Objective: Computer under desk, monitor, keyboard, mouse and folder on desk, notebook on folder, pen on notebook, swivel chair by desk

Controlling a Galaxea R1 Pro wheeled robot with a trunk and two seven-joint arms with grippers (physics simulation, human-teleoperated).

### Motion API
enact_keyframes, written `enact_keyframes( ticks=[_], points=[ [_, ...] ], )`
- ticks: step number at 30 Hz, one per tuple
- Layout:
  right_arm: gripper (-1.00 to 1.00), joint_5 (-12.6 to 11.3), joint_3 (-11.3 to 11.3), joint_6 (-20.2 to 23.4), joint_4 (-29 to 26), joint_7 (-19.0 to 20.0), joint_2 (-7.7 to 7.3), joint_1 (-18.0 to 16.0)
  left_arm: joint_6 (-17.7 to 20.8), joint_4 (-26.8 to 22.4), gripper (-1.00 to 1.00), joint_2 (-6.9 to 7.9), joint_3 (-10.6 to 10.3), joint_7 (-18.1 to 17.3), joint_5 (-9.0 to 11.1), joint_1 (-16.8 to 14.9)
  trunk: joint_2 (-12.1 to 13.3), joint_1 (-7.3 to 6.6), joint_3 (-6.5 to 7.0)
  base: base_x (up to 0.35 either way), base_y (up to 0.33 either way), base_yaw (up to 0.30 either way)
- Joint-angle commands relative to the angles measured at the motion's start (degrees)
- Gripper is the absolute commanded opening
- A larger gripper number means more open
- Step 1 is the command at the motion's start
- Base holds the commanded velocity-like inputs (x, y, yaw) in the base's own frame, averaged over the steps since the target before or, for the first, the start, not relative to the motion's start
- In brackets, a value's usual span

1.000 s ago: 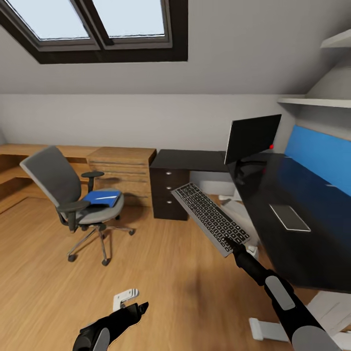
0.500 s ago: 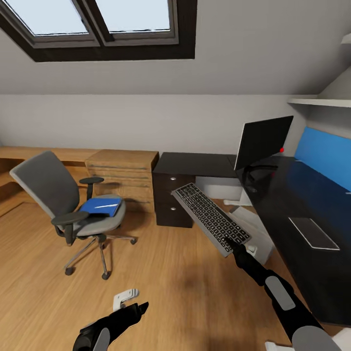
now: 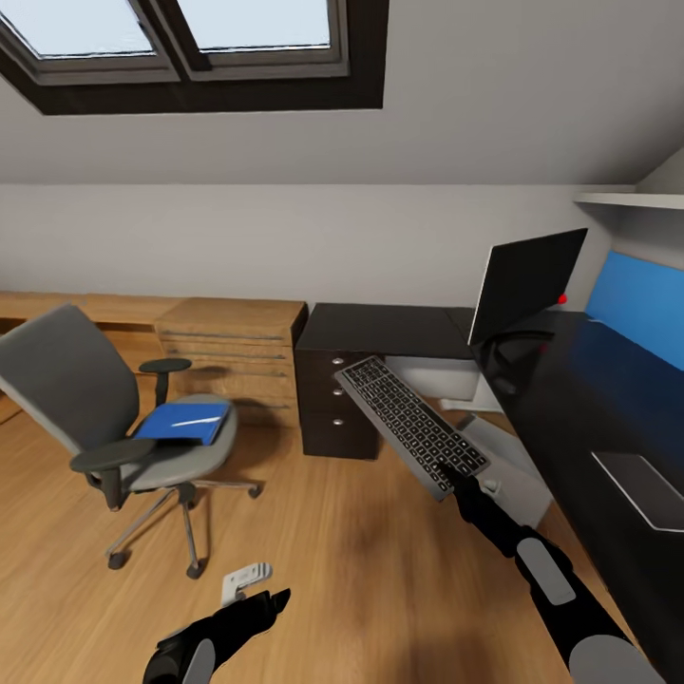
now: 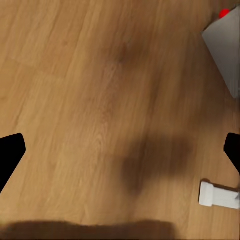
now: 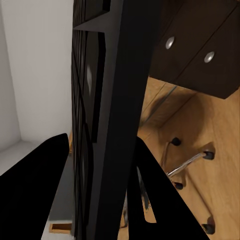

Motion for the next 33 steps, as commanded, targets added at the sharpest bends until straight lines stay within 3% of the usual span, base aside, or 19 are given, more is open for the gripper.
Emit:
enact_keyframes(
  ticks=[1, 33],
  points=[
    [-1.0, -0.65, -0.16, 0.55, -0.01, 0.05, 0.02, -0.09, 0.29, -0.06, 1.0, 0.02, -0.36, 0.0, 0.16, -0.02, -0.03, 0.03, -0.03, 0.325, 0.0, -0.185],
    [-1.0, -0.54, -0.11, 0.54, -0.1, -0.02, 0.02, -0.08, 0.29, -0.03, 1.0, 0.02, -0.87, 0.05, 0.16, -0.02, -0.03, 0.03, 0.07, 0.323, 0.0, -0.025]
  ],
)
